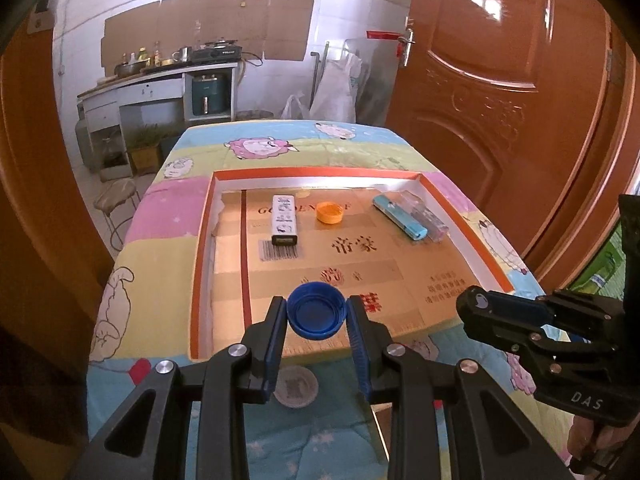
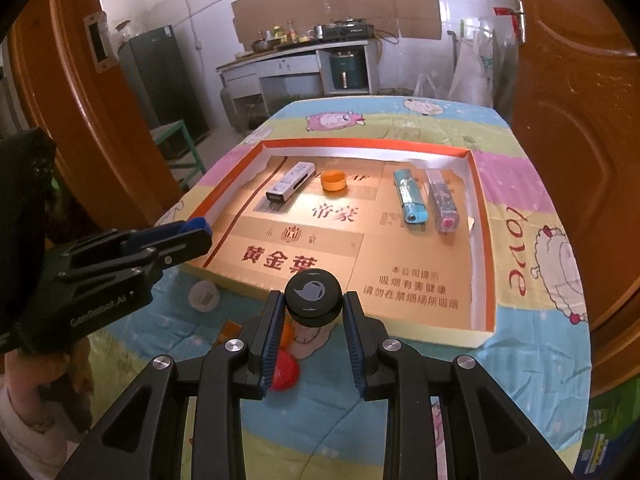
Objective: Organize rigid objects
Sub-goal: 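Carry the black cap and blue cap up over the box lid, then lower the black cap into the lid and open the right tool while the left tool releases the blue cap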
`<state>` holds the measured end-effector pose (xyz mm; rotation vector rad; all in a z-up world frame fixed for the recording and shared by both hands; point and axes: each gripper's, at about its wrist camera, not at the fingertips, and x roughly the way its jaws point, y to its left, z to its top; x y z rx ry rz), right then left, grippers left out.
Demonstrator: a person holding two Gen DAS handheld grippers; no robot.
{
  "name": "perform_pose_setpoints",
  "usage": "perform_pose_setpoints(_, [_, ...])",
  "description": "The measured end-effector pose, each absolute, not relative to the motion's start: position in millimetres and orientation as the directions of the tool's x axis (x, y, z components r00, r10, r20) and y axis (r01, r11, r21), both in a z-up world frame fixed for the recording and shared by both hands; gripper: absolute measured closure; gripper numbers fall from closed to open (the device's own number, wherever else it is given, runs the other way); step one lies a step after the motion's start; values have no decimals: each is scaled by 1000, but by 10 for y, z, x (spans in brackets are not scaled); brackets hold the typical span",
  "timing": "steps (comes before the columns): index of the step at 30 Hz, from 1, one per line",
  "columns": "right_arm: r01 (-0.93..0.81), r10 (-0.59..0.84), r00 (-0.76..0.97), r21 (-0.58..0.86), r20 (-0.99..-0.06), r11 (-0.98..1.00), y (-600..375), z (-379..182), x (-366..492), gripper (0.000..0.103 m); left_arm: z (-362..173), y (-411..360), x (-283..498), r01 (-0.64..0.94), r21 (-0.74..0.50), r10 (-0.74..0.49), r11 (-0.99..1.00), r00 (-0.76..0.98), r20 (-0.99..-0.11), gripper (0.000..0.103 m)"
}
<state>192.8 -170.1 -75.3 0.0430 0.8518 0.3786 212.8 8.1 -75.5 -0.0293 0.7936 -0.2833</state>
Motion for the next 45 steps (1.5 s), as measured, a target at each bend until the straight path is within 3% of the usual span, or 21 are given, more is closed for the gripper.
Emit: perform_pose_setpoints(45, [-339, 316, 632, 114, -708, 934, -1835, -558, 3146, 73, -681, 234, 3367, 171, -86, -180, 981, 675, -716, 72])
